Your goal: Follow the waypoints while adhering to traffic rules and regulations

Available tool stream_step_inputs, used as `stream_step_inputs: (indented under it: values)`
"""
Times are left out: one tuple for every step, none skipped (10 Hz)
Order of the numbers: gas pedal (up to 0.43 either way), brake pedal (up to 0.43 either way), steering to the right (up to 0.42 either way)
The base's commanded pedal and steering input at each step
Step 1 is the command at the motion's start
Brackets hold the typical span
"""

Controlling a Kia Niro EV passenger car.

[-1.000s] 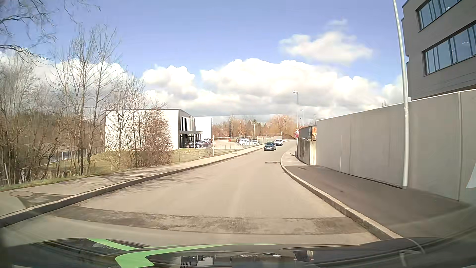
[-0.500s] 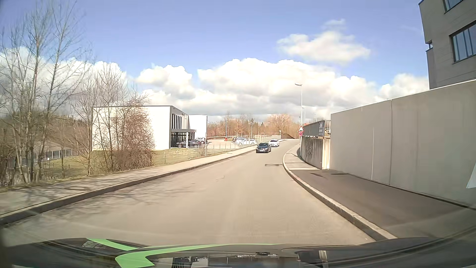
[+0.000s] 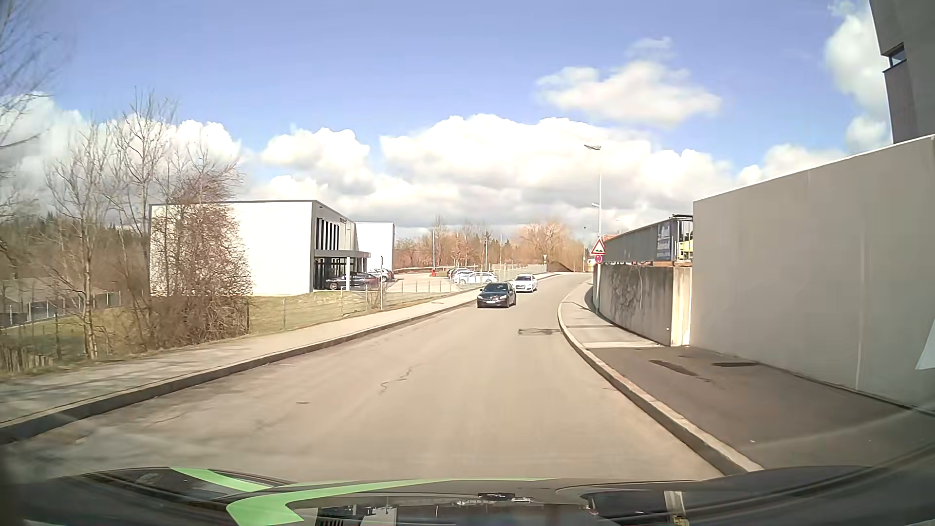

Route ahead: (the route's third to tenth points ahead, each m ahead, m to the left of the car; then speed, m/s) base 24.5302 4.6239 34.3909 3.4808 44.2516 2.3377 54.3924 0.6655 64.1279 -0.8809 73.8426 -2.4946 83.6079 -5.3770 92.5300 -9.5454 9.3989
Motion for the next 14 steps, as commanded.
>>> stream_step_inputs:
  values:
    - [0.039,0.0,0.015]
    - [0.039,0.0,0.015]
    - [0.039,0.0,0.015]
    - [0.039,0.0,0.015]
    - [0.047,0.0,0.015]
    - [0.059,0.0,0.015]
    - [0.059,0.0,0.015]
    - [0.059,0.0,0.017]
    - [0.059,0.0,0.019]
    - [0.059,0.0,0.02]
    - [0.059,0.0,0.02]
    - [0.067,0.0,0.02]
    - [0.067,0.0,0.02]
    - [0.067,0.0,0.022]
